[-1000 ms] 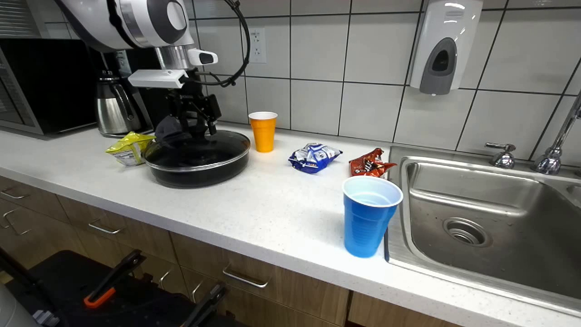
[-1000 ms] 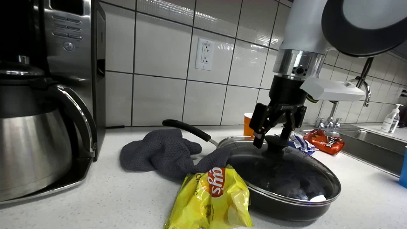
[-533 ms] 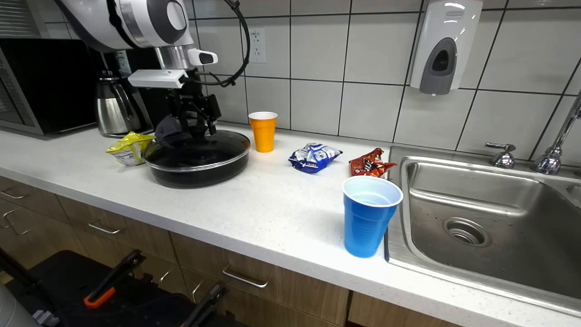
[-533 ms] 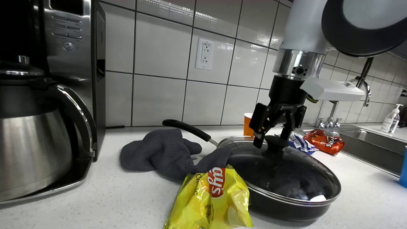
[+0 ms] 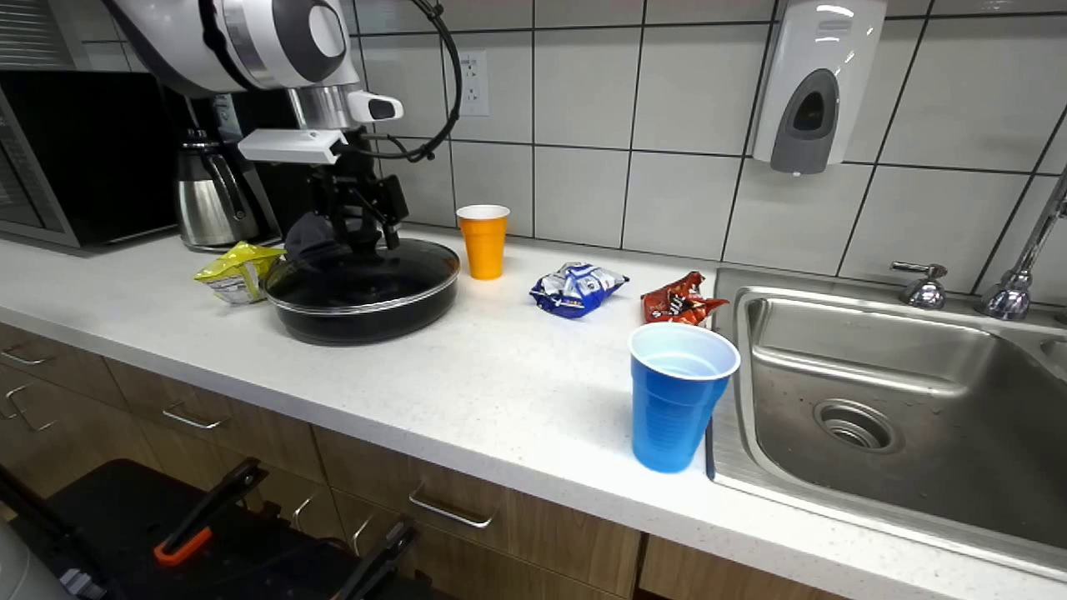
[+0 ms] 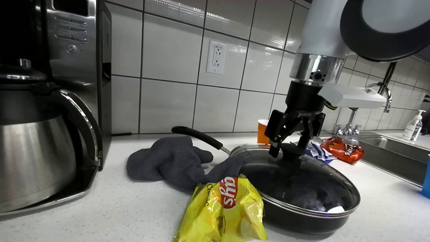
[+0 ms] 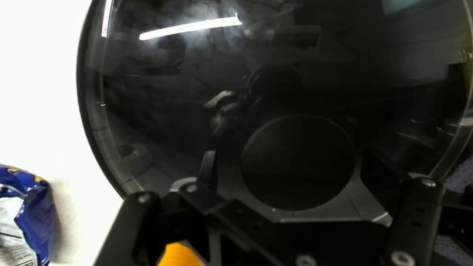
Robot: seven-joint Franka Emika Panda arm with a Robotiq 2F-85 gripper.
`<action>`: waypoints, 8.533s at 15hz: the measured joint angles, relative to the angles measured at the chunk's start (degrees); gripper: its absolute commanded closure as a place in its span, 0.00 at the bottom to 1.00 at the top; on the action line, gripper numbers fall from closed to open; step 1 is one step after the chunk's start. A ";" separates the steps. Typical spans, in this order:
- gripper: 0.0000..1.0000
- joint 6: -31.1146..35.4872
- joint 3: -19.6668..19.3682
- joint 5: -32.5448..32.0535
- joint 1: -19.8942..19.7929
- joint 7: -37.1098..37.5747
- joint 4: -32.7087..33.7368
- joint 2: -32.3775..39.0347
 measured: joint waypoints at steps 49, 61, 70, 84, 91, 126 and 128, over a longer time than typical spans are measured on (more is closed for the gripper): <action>0.62 -8.19 -4.07 0.84 -2.19 -0.05 -13.71 -19.95; 0.62 -8.21 -11.42 0.83 -10.05 -7.28 -20.79 -27.60; 0.62 -8.20 -15.88 0.43 -14.78 -13.77 -22.34 -27.60; 0.62 -7.87 -17.34 0.32 -16.13 -17.77 -23.71 -26.35; 0.62 -5.52 -17.48 0.30 -16.32 -17.83 -23.77 -23.53; 0.12 8.66 -18.18 -2.70 -18.47 -17.74 -21.64 -10.73; 0.01 8.67 -18.19 -2.70 -18.47 -17.74 -21.37 -10.66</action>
